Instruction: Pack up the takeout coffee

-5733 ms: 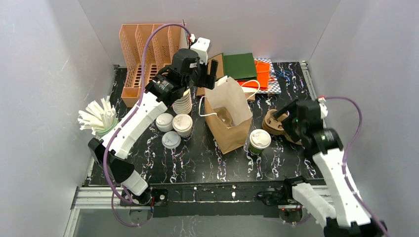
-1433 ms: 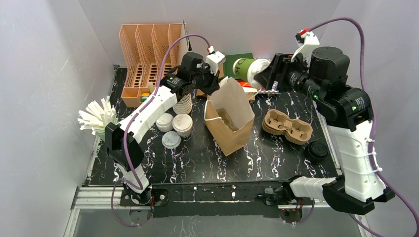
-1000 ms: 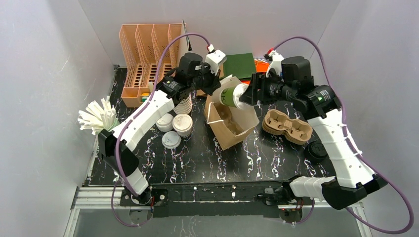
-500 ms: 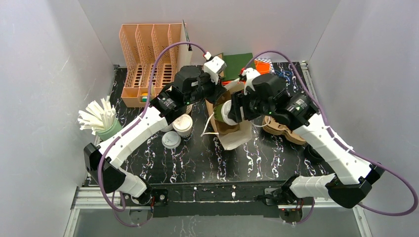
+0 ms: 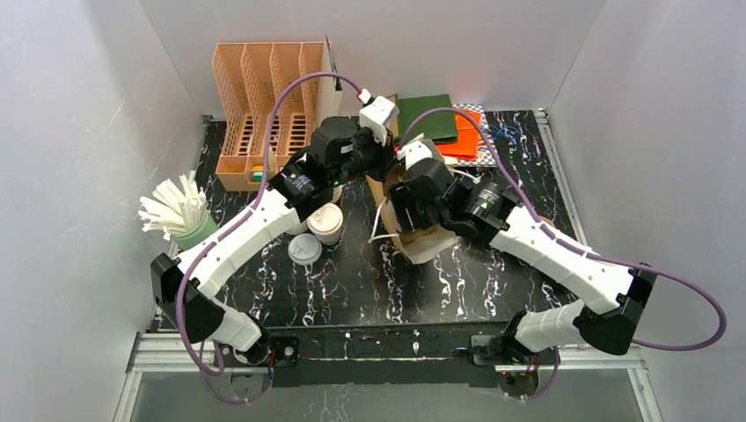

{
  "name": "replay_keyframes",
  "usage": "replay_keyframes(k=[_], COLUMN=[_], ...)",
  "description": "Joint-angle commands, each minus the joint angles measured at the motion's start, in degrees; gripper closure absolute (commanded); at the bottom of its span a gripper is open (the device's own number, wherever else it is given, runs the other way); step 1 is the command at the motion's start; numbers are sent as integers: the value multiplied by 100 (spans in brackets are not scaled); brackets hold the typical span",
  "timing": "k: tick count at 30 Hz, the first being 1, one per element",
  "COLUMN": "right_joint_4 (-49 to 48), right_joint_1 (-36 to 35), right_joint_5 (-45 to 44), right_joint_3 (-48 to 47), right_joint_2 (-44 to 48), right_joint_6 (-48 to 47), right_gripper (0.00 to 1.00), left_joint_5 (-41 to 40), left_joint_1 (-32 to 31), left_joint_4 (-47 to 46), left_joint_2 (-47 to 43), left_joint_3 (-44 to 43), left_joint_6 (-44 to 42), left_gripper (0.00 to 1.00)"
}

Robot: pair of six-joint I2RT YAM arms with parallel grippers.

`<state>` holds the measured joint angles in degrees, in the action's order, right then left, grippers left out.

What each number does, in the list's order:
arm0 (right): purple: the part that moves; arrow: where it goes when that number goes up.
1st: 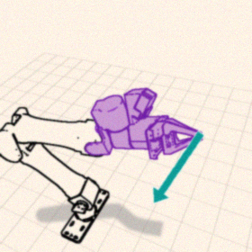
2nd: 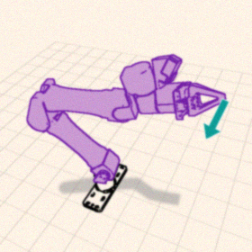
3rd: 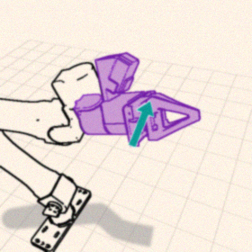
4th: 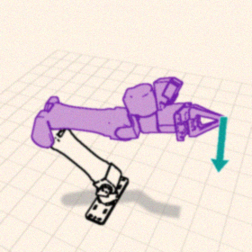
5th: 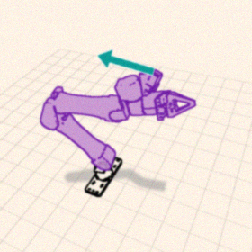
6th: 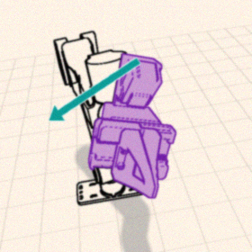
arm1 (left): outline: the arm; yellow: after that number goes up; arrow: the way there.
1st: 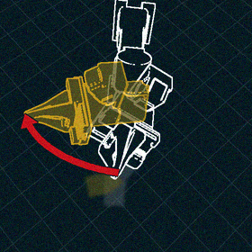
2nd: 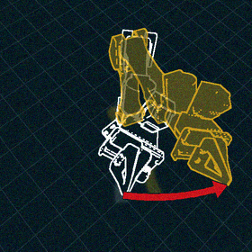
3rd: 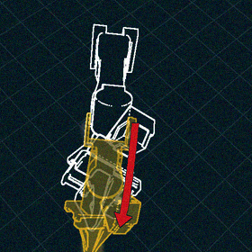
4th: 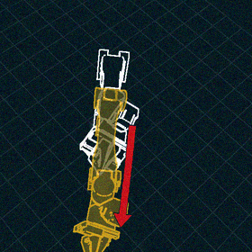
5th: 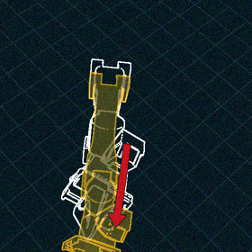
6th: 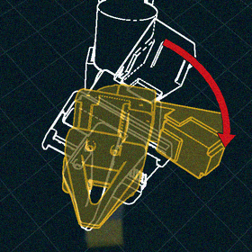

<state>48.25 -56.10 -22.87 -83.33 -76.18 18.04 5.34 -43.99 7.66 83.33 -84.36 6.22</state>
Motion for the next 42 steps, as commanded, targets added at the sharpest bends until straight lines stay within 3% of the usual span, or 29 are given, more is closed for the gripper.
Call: replay_keyframes(k=[1,10,16,23,32,42], right_joint_4=[-97,302,-547,-1215,-1756,-876], right_joint_1=[-27,-25,146,1209,1603,1707], right_joint_5=[-550,-991,-1032,97,1065,1851], right_joint_3=[235,311,707,591,515,161], right_joint_2=[29,-207,65,-20,-244,-512], right_joint_6=[24,531,237,-46,-436,-390], right_gripper=[66,69,69,69,69,68], left_joint_5=[-4,149,317,327,450,766], left_joint_1=[-13,-13,-13,23,437,558], left_joint_4=[-216,-123,123,306,-6,508], left_joint_2=[-4,-11,25,127,14,-116], left_joint_3=[-46,-38,94,106,503,716], left_joint_6=[117,215,169,261,807,684], left_gripper=[100,100,100,100,100,100])
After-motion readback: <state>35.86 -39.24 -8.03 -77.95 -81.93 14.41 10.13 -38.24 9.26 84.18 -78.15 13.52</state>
